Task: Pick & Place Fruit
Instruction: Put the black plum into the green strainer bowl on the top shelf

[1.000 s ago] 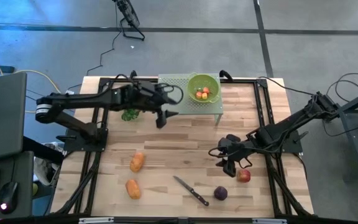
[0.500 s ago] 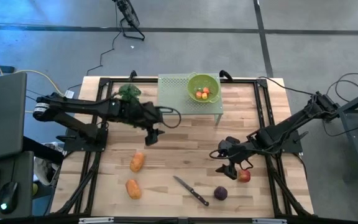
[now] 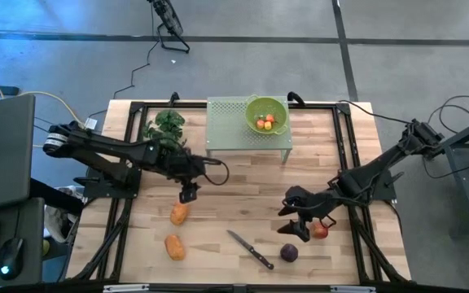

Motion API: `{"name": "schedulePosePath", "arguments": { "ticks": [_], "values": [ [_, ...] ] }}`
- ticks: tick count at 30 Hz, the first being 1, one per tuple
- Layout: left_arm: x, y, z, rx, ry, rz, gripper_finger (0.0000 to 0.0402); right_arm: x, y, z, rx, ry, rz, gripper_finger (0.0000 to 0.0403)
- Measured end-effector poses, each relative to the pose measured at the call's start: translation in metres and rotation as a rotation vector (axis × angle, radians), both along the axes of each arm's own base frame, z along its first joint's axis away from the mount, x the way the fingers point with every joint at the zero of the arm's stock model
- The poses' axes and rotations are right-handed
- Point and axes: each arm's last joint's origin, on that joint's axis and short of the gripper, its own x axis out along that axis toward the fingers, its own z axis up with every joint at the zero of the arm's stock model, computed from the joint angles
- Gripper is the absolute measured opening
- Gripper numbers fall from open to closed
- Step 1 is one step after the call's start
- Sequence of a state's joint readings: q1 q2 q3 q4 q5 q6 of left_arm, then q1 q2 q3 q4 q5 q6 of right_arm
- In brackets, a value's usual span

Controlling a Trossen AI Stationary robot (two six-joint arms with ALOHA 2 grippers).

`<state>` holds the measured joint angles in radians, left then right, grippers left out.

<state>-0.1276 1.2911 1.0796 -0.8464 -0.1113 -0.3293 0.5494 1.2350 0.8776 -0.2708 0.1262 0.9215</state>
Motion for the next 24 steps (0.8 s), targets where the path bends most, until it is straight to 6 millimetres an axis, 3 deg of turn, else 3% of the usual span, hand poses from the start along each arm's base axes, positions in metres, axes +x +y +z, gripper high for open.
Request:
{"name": "schedulePosePath", "arguments": {
  "ticks": [12,24],
  "values": [
    [-0.002,-0.005,-0.009,-0.042,0.019,0.028,0.0242,-0.005,0.012,0.004,-0.026,-0.067,-0.012,0.0330],
    [-0.006,-0.038,-0.007,-0.046,-0.005,-0.107,0.0242,-0.010,0.027,0.018,-0.120,-0.226,0.012,0.0330]
  ]
}}
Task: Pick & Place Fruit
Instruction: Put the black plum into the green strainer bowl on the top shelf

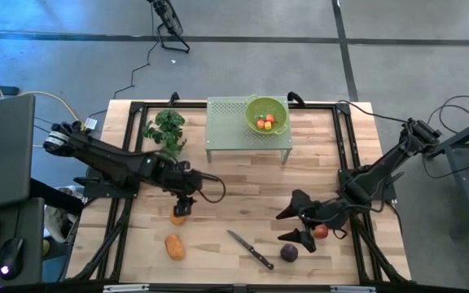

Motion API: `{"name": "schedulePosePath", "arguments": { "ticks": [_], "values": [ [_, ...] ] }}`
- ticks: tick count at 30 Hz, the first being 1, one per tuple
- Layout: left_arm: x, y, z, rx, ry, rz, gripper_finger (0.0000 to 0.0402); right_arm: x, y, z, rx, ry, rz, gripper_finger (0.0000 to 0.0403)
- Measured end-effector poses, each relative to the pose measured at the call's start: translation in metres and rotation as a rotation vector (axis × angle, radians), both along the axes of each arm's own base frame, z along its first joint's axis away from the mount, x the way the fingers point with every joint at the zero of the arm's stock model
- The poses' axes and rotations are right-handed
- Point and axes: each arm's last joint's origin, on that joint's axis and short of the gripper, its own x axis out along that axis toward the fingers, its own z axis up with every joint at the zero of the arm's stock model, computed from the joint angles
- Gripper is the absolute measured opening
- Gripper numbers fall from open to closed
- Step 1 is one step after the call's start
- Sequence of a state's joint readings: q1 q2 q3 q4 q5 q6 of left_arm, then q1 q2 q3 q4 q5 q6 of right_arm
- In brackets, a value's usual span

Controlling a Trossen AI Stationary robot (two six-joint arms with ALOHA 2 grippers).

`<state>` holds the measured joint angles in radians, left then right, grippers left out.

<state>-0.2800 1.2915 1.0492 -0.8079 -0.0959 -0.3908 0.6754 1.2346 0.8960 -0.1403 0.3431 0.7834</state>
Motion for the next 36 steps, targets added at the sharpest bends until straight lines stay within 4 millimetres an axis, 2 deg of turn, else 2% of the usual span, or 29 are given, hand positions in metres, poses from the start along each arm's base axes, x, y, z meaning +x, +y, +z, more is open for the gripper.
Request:
{"name": "schedulePosePath", "arguments": {
  "ticks": [5,11,17,24,36],
  "values": [
    [-0.002,-0.006,0.000,-0.003,0.001,-0.018,0.0242,0.007,0.006,0.020,-0.050,-0.008,0.022,0.0330],
    [-0.002,-0.005,0.000,0.010,-0.001,-0.009,0.0242,0.016,0.013,0.026,-0.115,0.083,0.028,0.0330],
    [-0.002,-0.005,0.000,0.010,-0.001,-0.009,0.0242,0.022,0.019,0.009,-0.181,0.246,0.050,0.0330],
    [-0.002,-0.005,0.000,0.012,-0.002,-0.007,0.0242,0.023,0.029,-0.021,-0.260,0.420,0.117,0.0330],
    [-0.001,-0.004,0.000,0.022,-0.006,0.000,0.0242,0.020,0.061,-0.063,-0.323,0.546,0.130,0.0330]
  ]
}}
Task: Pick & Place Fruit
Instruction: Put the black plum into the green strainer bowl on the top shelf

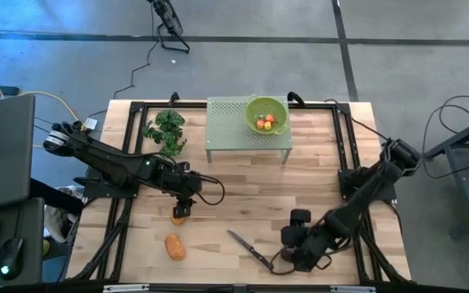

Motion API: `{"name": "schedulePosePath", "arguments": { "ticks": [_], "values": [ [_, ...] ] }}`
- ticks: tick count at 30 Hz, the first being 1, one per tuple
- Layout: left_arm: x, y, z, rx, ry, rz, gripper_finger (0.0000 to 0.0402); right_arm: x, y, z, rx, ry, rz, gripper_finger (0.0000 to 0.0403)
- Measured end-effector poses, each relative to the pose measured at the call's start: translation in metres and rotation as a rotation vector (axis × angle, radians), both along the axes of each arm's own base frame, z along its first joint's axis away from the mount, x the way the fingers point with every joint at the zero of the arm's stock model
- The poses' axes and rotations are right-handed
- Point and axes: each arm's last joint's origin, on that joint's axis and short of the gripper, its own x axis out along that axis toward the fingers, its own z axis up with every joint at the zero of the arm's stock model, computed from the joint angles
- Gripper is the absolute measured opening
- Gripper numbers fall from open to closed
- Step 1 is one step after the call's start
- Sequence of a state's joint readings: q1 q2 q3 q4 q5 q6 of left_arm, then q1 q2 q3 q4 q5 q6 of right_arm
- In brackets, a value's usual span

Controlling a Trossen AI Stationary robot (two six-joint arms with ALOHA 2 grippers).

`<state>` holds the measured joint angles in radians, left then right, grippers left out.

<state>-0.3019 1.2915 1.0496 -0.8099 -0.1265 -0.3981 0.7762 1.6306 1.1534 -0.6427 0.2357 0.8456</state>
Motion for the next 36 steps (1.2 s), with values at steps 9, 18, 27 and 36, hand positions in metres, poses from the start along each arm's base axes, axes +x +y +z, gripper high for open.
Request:
{"name": "schedulePosePath", "arguments": {
  "ticks": [9,18,27,36],
  "values": [
    [0.000,0.000,0.000,0.012,-0.005,0.008,0.0242,-0.004,0.016,-0.022,0.000,0.063,-0.050,0.0330],
    [0.000,0.000,0.000,0.013,-0.005,0.008,0.0242,-0.006,0.023,-0.030,0.015,0.069,-0.104,0.0330],
    [0.000,0.000,0.000,0.012,-0.005,0.008,0.0242,-0.009,0.023,-0.033,0.020,0.062,-0.130,0.0330],
    [0.000,0.000,0.000,0.012,-0.005,0.009,0.0242,-0.012,0.029,-0.047,0.020,0.088,-0.153,0.0330]
  ]
}}
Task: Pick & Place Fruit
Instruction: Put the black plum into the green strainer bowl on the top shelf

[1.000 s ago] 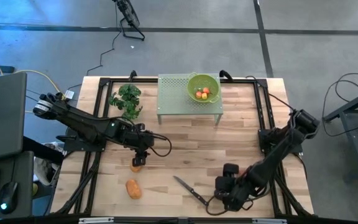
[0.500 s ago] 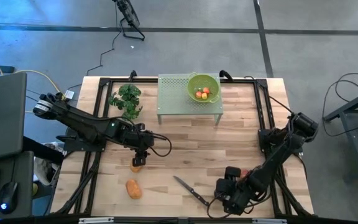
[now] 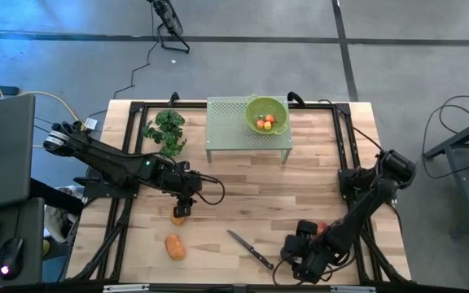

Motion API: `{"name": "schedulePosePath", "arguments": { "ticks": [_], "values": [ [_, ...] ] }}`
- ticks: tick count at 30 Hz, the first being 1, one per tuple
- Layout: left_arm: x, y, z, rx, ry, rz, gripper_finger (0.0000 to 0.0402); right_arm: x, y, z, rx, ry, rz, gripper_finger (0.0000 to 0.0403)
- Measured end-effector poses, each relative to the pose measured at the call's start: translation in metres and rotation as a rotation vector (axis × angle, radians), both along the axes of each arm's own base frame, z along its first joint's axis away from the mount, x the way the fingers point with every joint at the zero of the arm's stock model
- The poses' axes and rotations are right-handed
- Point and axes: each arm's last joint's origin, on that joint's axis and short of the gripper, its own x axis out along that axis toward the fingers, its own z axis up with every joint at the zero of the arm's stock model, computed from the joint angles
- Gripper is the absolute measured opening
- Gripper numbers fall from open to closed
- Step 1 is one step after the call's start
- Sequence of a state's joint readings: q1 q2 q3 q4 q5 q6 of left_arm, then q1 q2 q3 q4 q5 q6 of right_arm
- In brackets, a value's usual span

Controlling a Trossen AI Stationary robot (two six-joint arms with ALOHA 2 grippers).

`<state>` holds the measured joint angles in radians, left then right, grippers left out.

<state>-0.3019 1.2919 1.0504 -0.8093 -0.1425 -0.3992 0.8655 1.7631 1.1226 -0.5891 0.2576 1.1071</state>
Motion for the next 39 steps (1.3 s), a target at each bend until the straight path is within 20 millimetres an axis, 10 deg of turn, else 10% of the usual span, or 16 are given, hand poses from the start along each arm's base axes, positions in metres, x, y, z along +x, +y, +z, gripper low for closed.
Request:
{"name": "schedulePosePath", "arguments": {
  "ticks": [17,23,39],
  "values": [
    [0.001,0.000,0.000,-0.002,-0.006,0.001,0.0242,0.009,0.014,-0.036,-0.005,0.010,-0.014,0.0328],
    [0.001,0.000,0.000,-0.003,-0.007,0.002,0.0242,0.009,0.014,-0.036,0.000,0.015,-0.015,0.0267],
    [0.000,0.000,-0.001,-0.017,0.000,0.028,0.0242,0.009,0.005,0.001,-0.019,-0.163,-0.043,0.0254]
  ]
}}
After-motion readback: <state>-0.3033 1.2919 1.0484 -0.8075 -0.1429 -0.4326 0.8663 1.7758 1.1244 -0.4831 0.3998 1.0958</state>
